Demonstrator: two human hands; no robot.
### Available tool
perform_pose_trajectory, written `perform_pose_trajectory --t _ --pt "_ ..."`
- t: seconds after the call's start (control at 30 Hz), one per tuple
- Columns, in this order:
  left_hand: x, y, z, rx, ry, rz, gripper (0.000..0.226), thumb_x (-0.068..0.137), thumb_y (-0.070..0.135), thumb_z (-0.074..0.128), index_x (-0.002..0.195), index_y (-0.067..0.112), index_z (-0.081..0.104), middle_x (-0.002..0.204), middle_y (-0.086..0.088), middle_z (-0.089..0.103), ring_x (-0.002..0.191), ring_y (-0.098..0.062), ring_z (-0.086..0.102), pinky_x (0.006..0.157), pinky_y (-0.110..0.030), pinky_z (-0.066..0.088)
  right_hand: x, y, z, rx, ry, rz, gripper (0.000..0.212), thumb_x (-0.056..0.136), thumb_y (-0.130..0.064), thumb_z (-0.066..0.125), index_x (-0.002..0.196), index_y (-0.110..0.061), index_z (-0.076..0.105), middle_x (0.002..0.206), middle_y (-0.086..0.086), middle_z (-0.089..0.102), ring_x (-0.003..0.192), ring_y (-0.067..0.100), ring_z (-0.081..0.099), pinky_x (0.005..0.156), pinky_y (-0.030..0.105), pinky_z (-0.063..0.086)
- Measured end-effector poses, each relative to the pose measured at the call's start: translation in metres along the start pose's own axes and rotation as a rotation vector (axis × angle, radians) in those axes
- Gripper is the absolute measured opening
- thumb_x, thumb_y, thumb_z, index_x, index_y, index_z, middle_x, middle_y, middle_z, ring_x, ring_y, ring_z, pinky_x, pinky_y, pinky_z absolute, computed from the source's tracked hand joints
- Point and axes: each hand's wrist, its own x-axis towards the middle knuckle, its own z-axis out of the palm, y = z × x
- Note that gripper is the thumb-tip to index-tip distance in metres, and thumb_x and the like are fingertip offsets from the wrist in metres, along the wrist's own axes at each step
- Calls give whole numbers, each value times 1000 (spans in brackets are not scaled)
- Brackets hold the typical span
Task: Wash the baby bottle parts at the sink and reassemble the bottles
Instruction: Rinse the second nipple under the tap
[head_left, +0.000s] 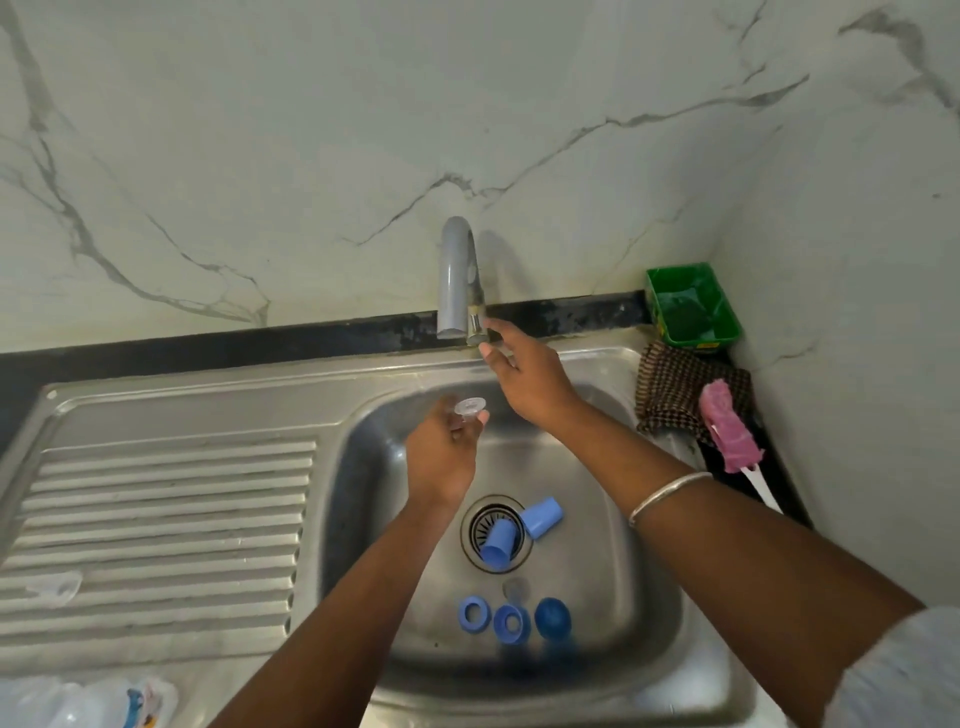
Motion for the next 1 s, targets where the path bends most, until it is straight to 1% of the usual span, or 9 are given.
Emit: perform_pose_trajectory --t 0.07,0.1,0.23,0.4,0.53,0.6,0.7,0.87,1.0 --pt "6 1 -4 -20 13 -8 16 92 34 69 105 26 63 88 16 66 92 -7 66 68 -2 41 11 0 4 16 -10 24 40 103 -33 50 142 -25 50 128 1 64 117 17 58 91 26 45" --pt "9 1 -6 -50 17 -19 13 90 32 71 99 27 63 86 17 67 89 -2 66 68 -1 41 17 0 5 39 4 40 37 104 -33 49 140 -26 52 124 -2 65 113 14 59 87 22 43" --pt "13 1 -8 -149 16 -15 21 84 26 78 89 35 61 86 21 69 84 12 64 73 -3 45 34 0 4 17 -18 36 31 104 -33 45 133 -27 56 93 -16 61 83 -6 55 72 14 39" --pt "20 2 -8 -213 -5 25 21 83 24 80 95 29 64 93 14 72 88 4 67 79 -15 53 57 -6 9 20 -152 130 36 106 -35 33 132 -24 56 108 -5 58 88 10 56 81 31 44" --pt "23 2 -10 -269 -10 51 22 83 22 80 96 29 64 94 11 73 89 3 67 82 -20 55 65 -2 19 8 -188 225 26 105 -30 39 114 -13 58 104 8 64 100 30 63 92 48 53" --pt "24 0 -11 -285 -20 59 23 84 21 80 101 24 65 96 8 73 92 -1 68 87 -27 56 68 1 23 1 -168 237 18 104 -28 42 96 -21 57 92 1 61 95 28 63 92 46 53" --pt "26 -3 -12 -303 -31 61 24 83 18 80 101 24 65 97 7 73 95 -6 69 90 -37 57 69 -2 24 -67 -161 215 25 105 -32 42 82 -29 50 83 -5 58 82 18 58 87 41 51" --pt "25 -6 -12 -345 -49 50 27 82 17 80 97 33 64 96 9 74 96 -10 70 90 -43 58 67 -5 26 -92 -166 184 35 107 -35 38 110 -7 59 107 16 65 102 32 62 95 50 50" --pt "24 -7 -14 -322 -51 76 30 82 16 80 95 37 63 94 16 73 92 -2 69 87 -33 59 68 -5 31 -47 -146 229 32 105 -34 44 115 -9 61 109 14 65 105 33 62 98 49 50"
